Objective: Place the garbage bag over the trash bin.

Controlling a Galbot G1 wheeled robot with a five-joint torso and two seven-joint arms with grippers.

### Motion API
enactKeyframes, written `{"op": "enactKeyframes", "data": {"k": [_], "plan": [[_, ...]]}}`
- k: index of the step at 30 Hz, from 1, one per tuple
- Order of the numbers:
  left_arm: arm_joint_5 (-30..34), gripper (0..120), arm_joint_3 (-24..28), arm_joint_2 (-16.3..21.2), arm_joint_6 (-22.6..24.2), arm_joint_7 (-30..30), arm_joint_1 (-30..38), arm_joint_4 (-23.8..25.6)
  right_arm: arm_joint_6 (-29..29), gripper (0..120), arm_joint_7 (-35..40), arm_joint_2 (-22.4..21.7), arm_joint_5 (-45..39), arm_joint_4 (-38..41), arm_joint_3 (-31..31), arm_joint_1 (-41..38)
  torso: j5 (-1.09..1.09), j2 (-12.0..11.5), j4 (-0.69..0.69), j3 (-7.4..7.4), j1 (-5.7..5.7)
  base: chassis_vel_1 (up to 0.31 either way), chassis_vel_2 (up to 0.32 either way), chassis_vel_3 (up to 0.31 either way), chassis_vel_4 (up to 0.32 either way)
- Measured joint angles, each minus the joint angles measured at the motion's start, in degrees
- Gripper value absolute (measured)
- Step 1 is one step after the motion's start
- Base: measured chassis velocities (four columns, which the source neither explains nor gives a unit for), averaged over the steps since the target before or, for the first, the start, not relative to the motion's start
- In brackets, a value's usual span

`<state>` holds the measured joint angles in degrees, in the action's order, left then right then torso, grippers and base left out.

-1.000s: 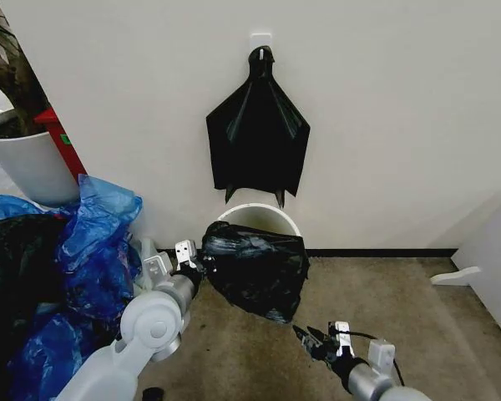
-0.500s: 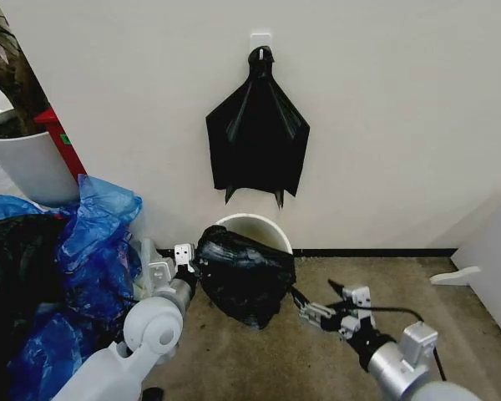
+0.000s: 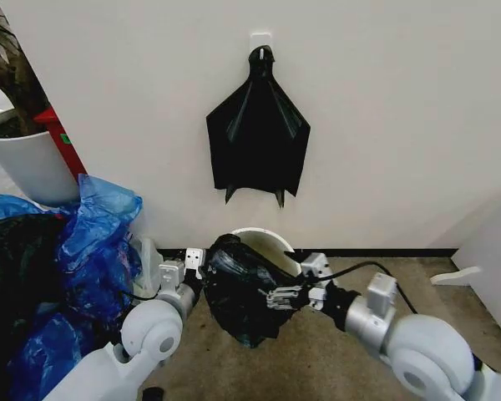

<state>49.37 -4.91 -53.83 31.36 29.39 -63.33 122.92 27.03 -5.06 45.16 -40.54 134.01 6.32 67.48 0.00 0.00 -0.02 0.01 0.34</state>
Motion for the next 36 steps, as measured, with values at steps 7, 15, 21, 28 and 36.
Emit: {"op": "enactKeyframes", "data": {"k": [7,15,21,28,36], "plan": [[2.19,1,-0.04,0.82,1.19,0.42,0.47,1.79,0.38,97,3.14,-0.41,1.12,-1.9,-5.19,-3.19,0.0,0.0,0.0,-0.01,0.0,0.0,0.0,0.0,0.0],[2.75,1,-0.46,1.38,1.27,0.38,0.22,2.6,0.19,71,5.76,-0.24,1.08,-2.98,-5.85,-2.77,0.0,0.0,0.0,-0.01,0.0,0.0,0.0,0.0,0.0],[2.97,1,-0.56,1.35,1.26,0.35,0.1,2.79,-0.61,50,6.28,-0.15,1.13,-3.34,-5.29,-2.39,0.0,0.0,0.0,-0.01,0.0,0.0,0.0,0.0,0.0],[3.01,1,-0.57,1.24,1.2,0.3,-0.02,2.8,-1.57,25,6.76,0.03,1.32,-3.66,-3.77,-1.86,0.0,0.0,0.0,-0.01,0.0,0.0,0.0,0.0,0.0],[2.38,1,-0.56,0.89,1.18,-0.25,-0.95,2.91,-2.43,0,7.42,-0.04,1.28,-4.0,-1.55,-0.84,0.0,0.0,0.0,-0.01,0.0,0.0,0.0,0.0,0.0]]}}
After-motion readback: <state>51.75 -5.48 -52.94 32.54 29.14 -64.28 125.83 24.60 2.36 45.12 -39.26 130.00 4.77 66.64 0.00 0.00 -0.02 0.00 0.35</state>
